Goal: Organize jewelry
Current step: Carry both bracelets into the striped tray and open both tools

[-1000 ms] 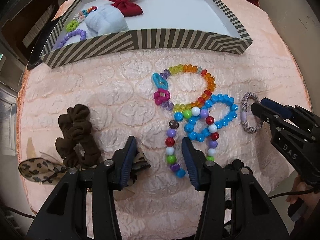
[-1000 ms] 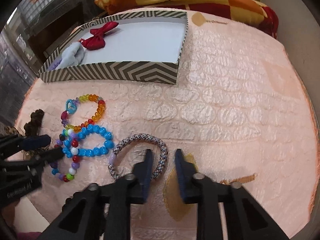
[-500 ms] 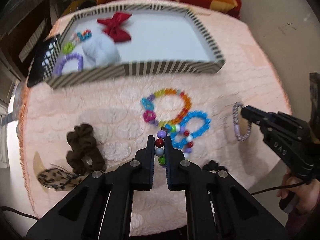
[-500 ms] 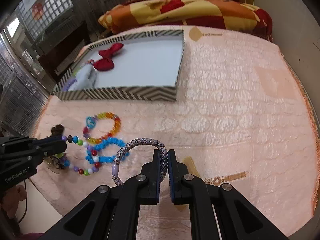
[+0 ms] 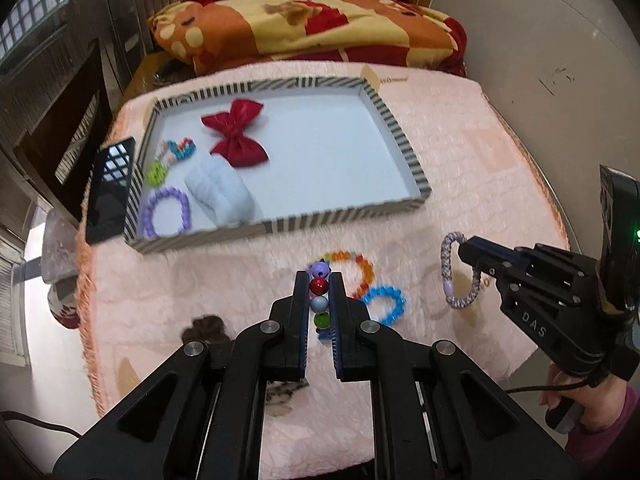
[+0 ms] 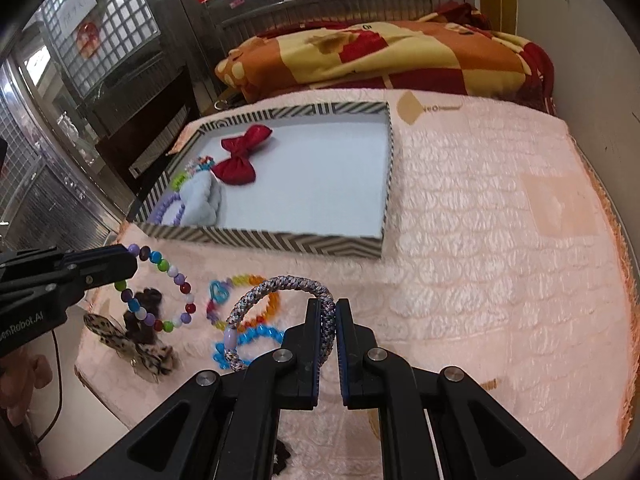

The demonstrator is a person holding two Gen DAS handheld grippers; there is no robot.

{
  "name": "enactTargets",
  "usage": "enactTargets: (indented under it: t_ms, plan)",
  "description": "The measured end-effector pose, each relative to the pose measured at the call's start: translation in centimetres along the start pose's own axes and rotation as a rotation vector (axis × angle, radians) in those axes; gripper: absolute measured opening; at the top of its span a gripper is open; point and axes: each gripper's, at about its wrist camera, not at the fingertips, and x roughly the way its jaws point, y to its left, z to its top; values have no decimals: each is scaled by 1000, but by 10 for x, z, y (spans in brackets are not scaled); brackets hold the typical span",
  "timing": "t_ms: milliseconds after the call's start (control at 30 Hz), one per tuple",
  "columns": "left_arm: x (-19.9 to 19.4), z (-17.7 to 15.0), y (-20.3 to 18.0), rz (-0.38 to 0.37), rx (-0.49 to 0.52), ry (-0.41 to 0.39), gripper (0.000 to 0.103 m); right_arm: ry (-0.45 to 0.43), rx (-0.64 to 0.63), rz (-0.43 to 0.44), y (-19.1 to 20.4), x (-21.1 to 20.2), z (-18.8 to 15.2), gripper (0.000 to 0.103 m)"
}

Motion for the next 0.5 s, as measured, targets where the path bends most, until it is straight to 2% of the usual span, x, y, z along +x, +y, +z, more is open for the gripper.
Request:
enactTargets:
  t_ms: [500]
  plan:
    - [10,46,10,16,58,-28,8,-8,36,-19,5,20,41,6]
